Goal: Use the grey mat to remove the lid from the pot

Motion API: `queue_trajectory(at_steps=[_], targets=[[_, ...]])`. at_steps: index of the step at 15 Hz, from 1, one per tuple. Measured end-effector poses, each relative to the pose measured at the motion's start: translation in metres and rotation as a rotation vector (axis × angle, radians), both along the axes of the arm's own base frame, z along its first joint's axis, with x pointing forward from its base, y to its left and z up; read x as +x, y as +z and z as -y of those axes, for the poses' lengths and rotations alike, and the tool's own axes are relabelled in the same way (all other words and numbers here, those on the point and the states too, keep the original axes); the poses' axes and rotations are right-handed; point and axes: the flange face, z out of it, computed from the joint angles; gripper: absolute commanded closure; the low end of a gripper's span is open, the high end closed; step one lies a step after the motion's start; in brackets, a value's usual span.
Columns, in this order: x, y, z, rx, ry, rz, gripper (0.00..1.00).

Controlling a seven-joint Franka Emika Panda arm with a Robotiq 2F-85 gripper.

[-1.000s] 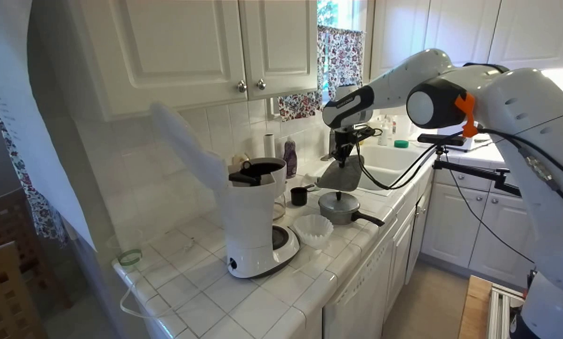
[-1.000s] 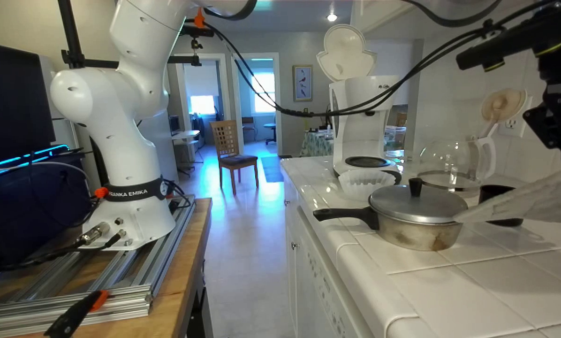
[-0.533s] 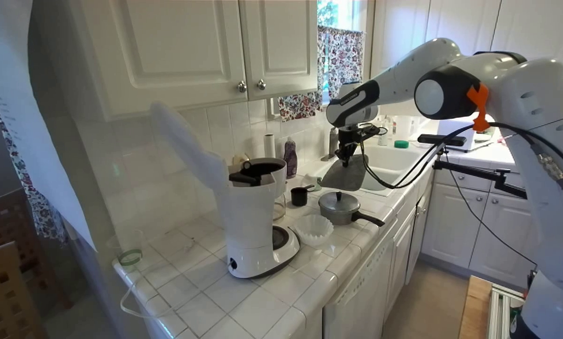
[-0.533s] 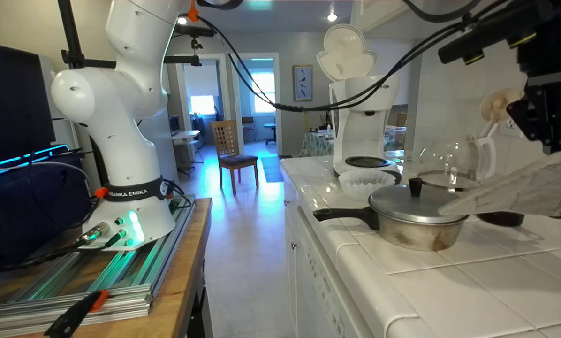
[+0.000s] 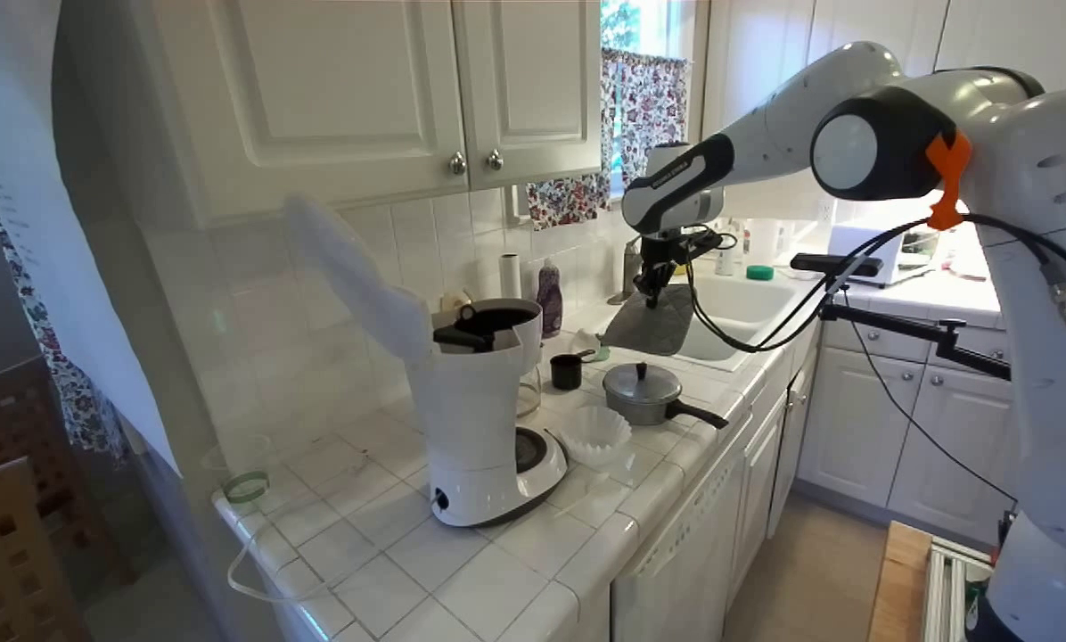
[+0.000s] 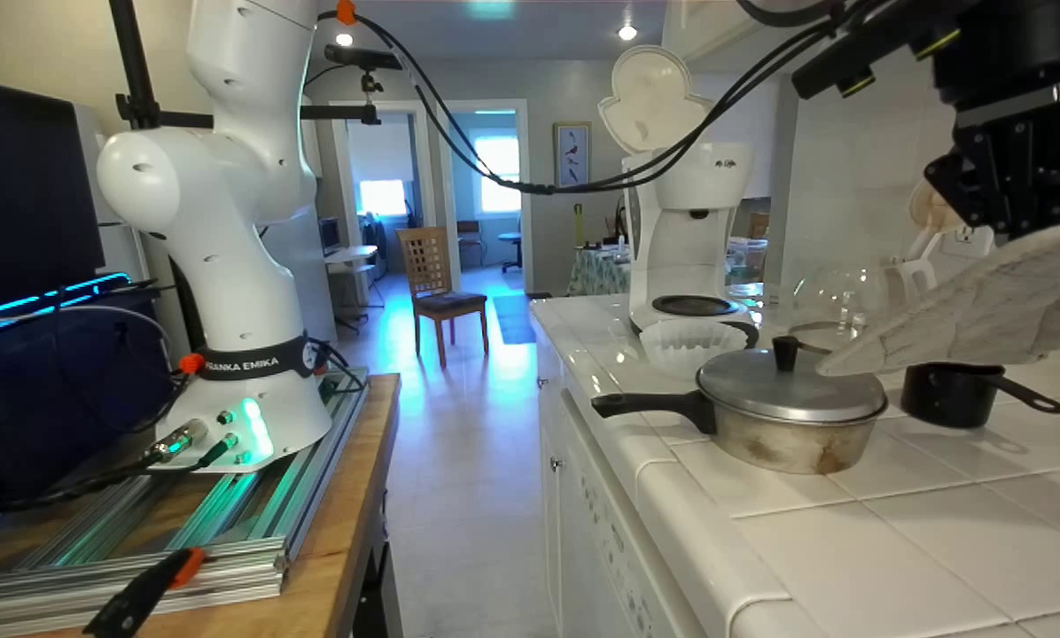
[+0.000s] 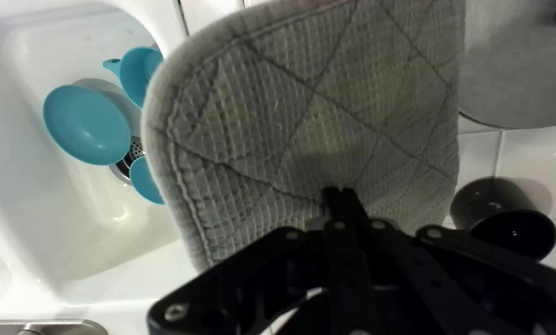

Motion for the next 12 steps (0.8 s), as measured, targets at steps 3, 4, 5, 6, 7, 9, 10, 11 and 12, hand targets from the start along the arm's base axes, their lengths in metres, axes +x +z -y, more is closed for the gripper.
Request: queue_trajectory(at_steps=[3, 4, 5, 6, 7, 9, 10, 11, 12], targets=[[-0.004, 0.008, -0.007, -0.004, 0.010, 0.012, 1.00], [-0.005, 0.011, -0.009, -0.002, 0.012, 0.014, 1.00], [-0.005, 0.013, -0.012, -0.001, 0.015, 0.017, 1.00], [-0.005, 0.014, -0.014, 0.001, 0.019, 0.020, 1.00], [-0.005, 0.016, -0.017, 0.003, 0.023, 0.022, 1.00], [-0.002, 0.019, -0.024, 0.008, 0.036, 0.029, 1.00], [0.000, 0.020, -0.028, 0.010, 0.044, 0.032, 1.00], [0.001, 0.020, -0.032, 0.012, 0.053, 0.033, 1.00], [0.003, 0.021, -0.036, 0.014, 0.064, 0.033, 1.00]])
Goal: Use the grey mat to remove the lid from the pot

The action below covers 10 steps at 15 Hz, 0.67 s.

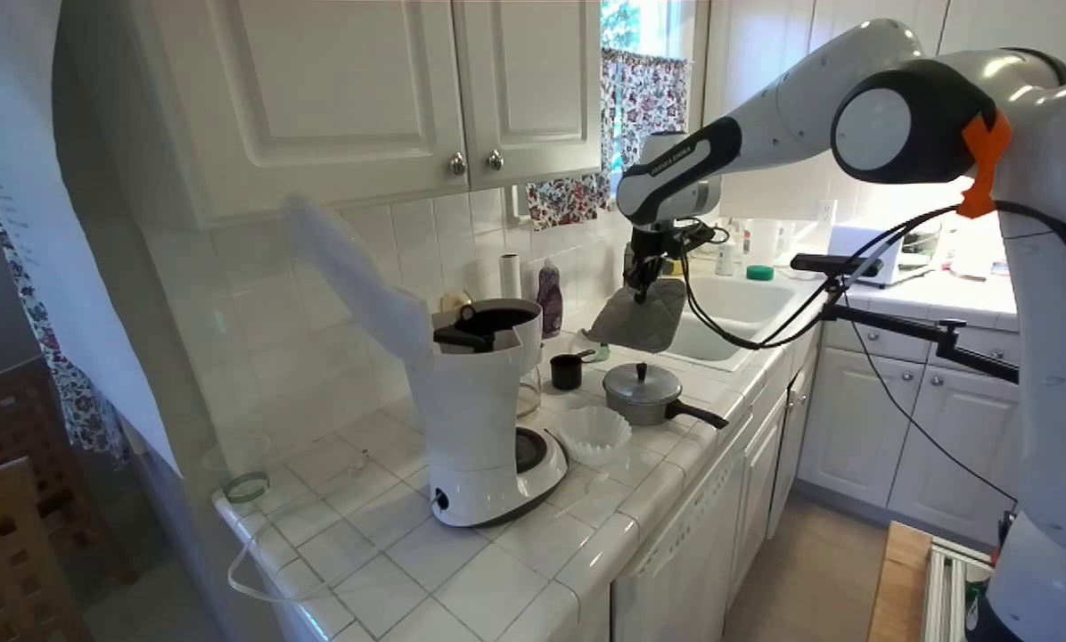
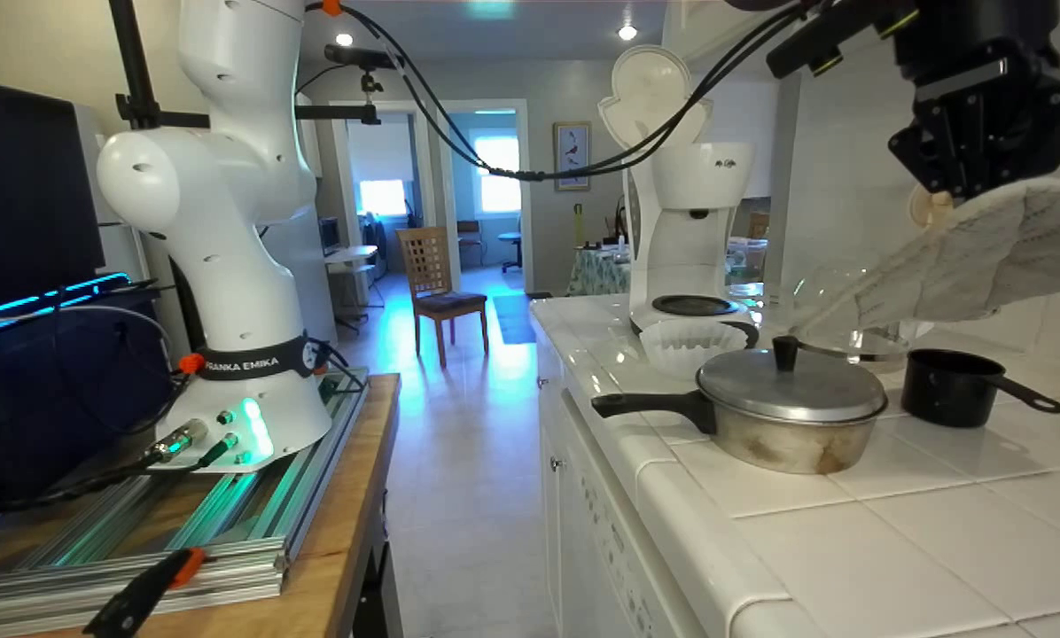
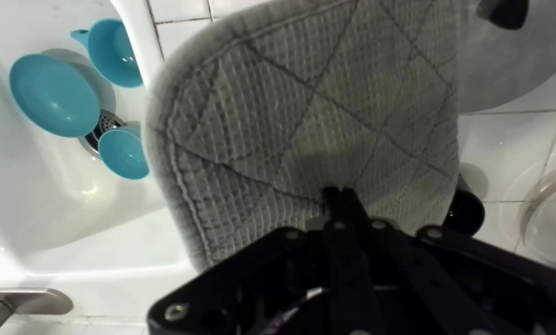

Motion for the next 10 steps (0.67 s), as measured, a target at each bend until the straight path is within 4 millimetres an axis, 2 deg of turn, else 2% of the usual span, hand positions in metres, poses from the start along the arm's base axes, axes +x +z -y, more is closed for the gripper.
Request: queue_trajectory(at_steps=[10], targets=[[0.003, -0.009, -0.028, 0.069, 0.102, 0.001, 1.00]])
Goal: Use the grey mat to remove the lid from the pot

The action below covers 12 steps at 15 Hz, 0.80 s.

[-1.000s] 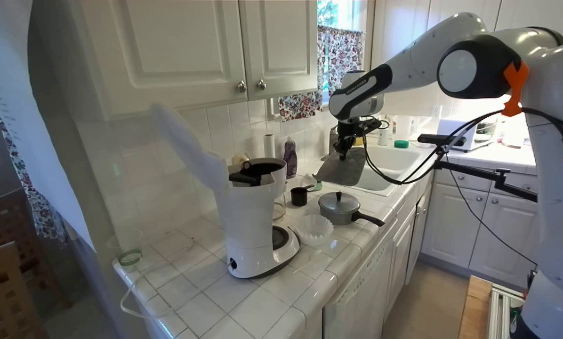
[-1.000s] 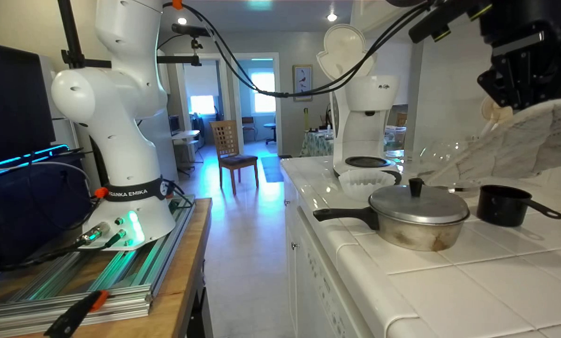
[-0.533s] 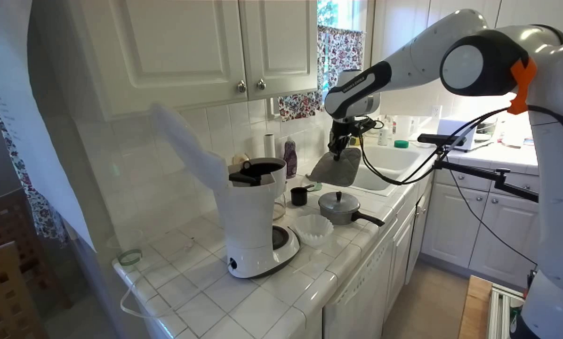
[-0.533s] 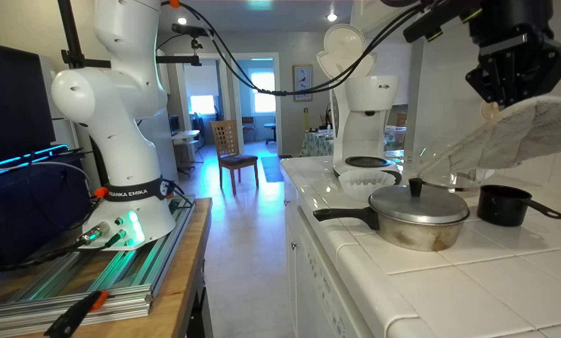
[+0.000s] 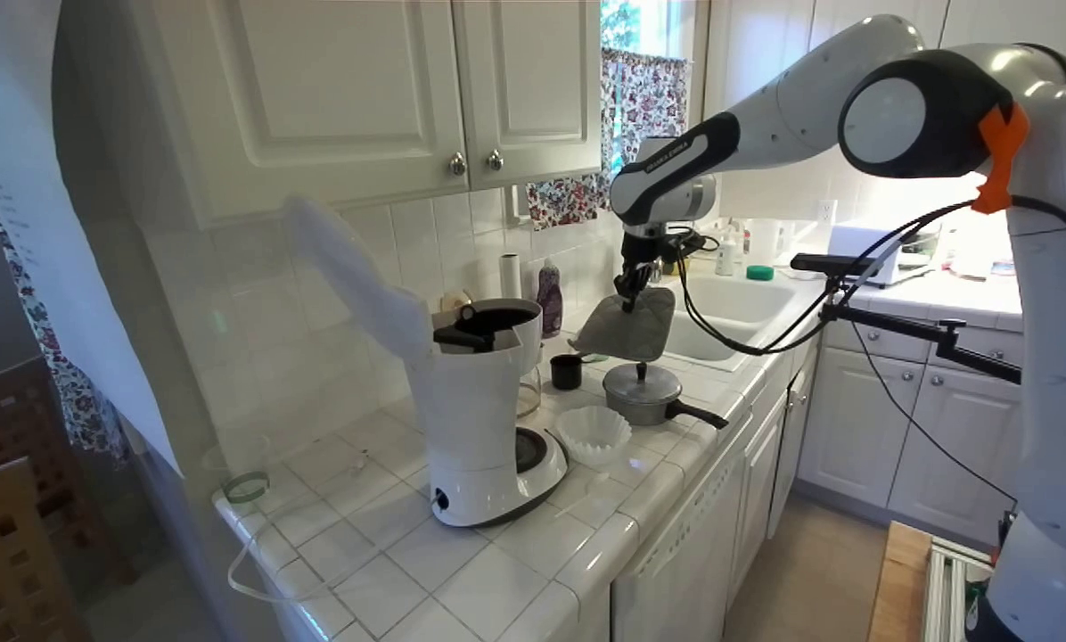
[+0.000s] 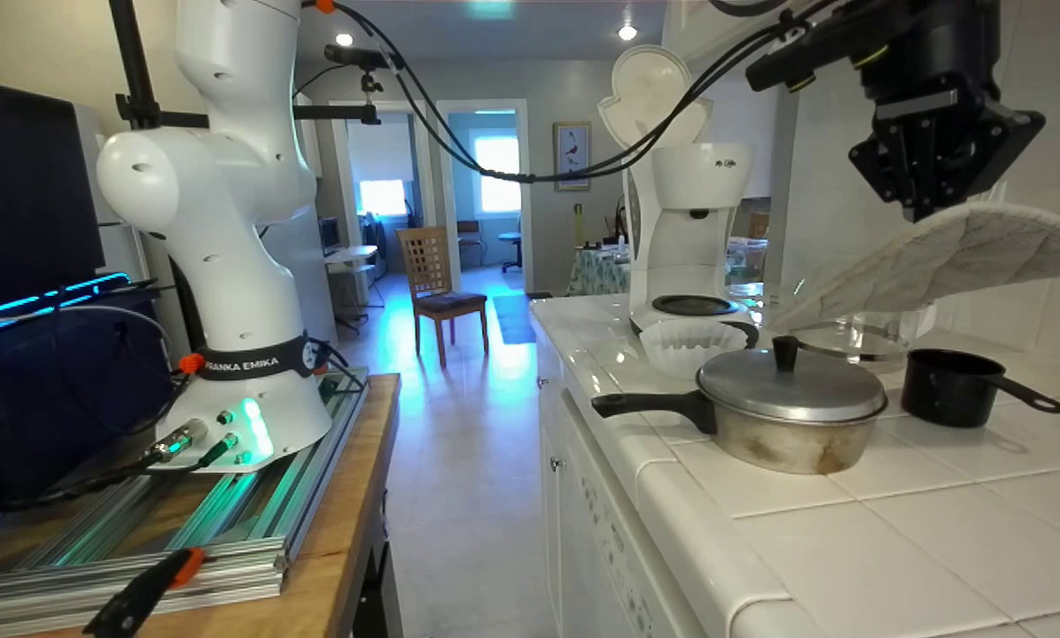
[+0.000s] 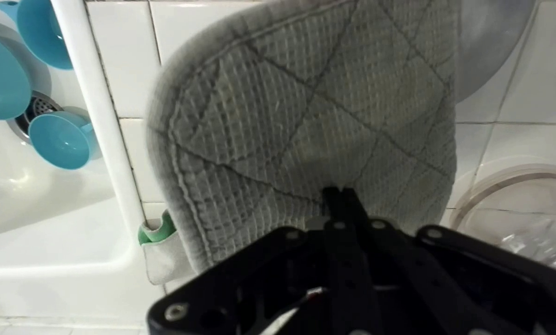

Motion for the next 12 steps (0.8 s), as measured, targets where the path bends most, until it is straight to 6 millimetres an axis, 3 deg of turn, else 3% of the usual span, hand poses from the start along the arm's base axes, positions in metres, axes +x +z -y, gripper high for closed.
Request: queue_trajectory(at_steps=[12], targets=[[-0.015, -0.029, -0.017, 0.104, 0.098, -0.100, 1.00]])
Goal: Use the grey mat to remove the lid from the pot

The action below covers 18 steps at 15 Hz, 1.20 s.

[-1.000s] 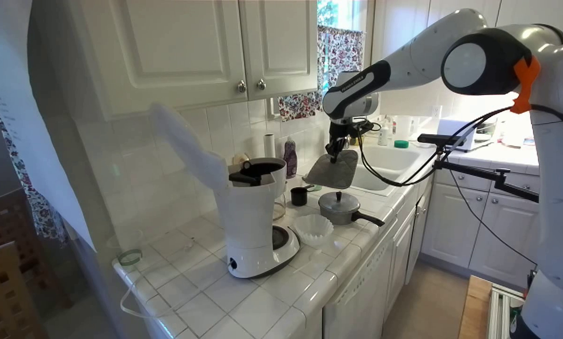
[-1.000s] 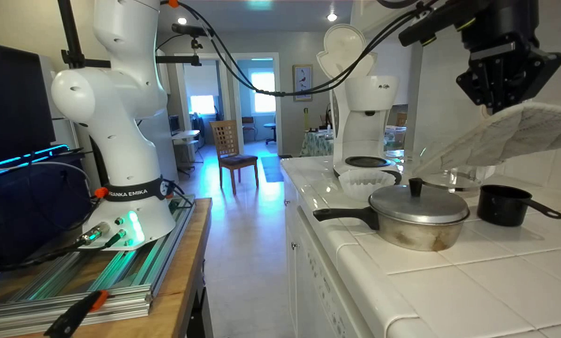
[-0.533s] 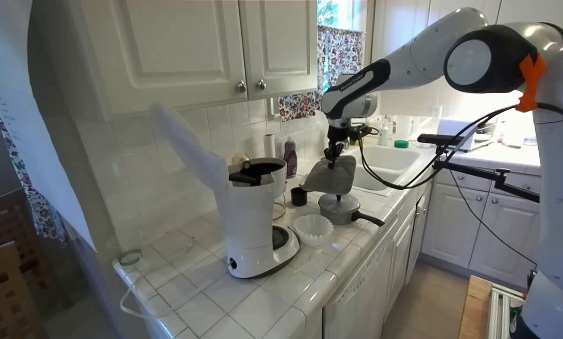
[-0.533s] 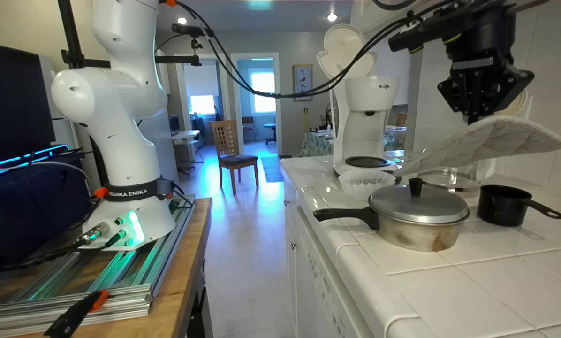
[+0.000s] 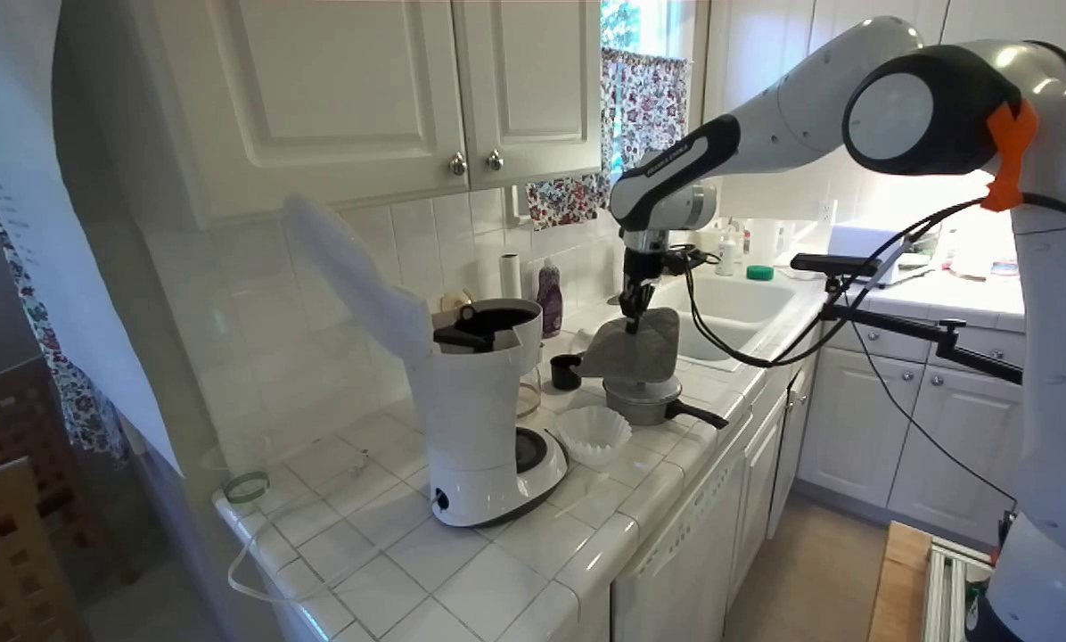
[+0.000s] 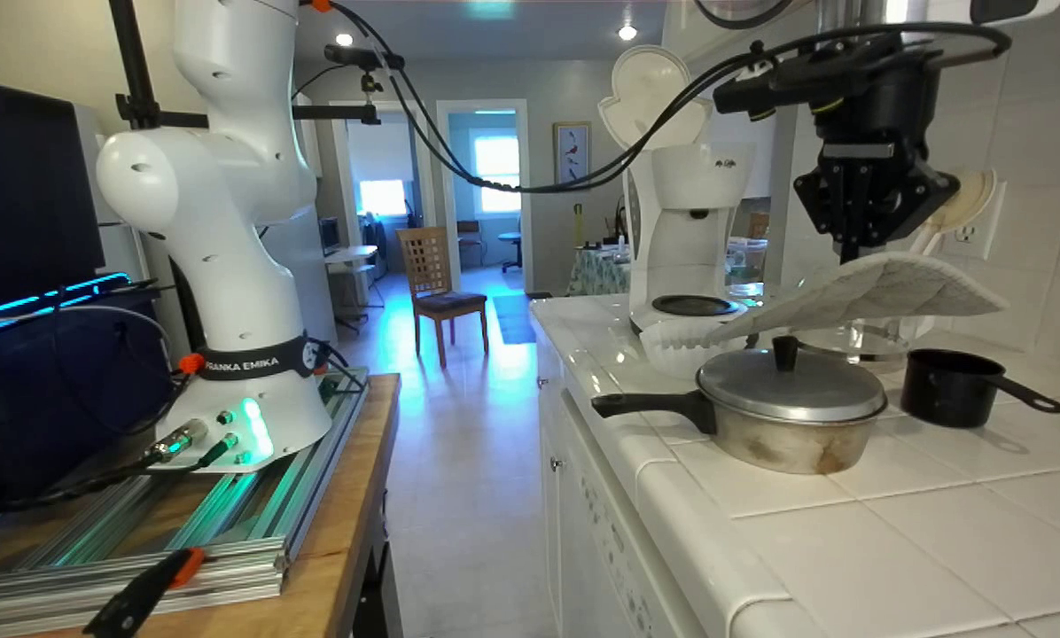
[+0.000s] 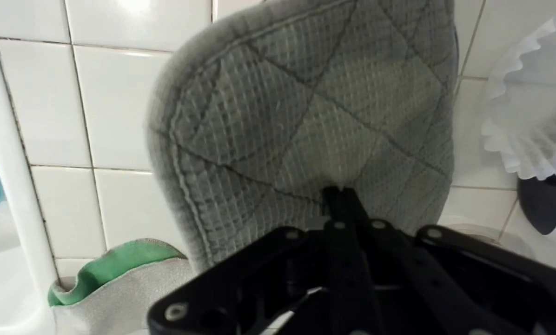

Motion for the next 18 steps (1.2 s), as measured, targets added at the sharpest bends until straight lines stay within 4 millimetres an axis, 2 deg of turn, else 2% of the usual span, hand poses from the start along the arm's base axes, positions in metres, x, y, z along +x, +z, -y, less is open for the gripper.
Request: queue_trajectory(at_steps=[10, 18], targets=[[-0.008, -0.009, 0.001, 0.030, 0.016, -0.049, 1.00], [-0.015, -0.015, 0.014, 0.046, -0.004, -0.079, 1.00]])
